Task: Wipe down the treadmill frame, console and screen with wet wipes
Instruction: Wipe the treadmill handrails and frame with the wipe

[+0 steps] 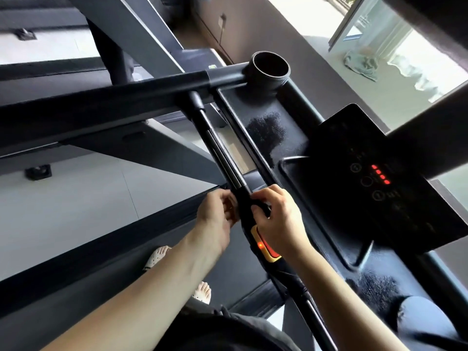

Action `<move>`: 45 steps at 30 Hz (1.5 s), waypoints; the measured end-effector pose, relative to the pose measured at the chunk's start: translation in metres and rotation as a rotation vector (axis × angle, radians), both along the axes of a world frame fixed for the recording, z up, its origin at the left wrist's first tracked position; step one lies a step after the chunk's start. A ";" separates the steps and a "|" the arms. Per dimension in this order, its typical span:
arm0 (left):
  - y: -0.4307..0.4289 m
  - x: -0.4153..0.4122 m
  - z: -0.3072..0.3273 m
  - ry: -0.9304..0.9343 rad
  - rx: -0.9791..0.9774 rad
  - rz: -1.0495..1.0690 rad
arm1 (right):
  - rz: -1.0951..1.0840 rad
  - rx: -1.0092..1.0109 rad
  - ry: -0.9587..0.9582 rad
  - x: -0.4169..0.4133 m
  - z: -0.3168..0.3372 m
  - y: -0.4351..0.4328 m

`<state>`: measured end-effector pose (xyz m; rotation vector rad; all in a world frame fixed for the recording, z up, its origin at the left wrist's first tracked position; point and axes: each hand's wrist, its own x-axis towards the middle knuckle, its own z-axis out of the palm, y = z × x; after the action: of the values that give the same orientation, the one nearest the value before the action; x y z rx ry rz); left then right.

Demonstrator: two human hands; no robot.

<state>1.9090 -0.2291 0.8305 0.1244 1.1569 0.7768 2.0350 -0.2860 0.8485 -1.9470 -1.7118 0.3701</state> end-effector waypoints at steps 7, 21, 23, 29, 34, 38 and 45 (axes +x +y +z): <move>0.022 0.004 -0.005 -0.524 -0.053 0.029 | -0.067 0.039 0.089 0.000 -0.001 0.001; 0.004 -0.012 0.013 -0.271 0.002 -0.110 | -0.025 0.041 0.117 0.005 -0.005 0.003; 0.007 -0.006 0.011 -0.327 -0.023 -0.093 | -0.020 0.030 0.093 0.005 -0.005 0.003; -0.016 -0.016 0.018 -0.207 0.085 -0.134 | 0.015 0.023 0.041 0.011 -0.007 0.000; -0.016 -0.014 0.018 -0.115 0.155 -0.165 | 0.021 0.020 0.012 0.011 -0.008 0.002; 0.004 -0.004 0.017 -0.226 0.027 -0.105 | 0.028 0.000 0.028 0.012 -0.008 0.002; -0.009 0.001 0.020 -0.150 0.018 -0.044 | 0.041 -0.016 0.033 0.016 -0.010 0.002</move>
<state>1.9096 -0.2381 0.8505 0.1044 1.0020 0.7448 2.0512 -0.2844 0.8389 -1.9086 -1.7349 0.4295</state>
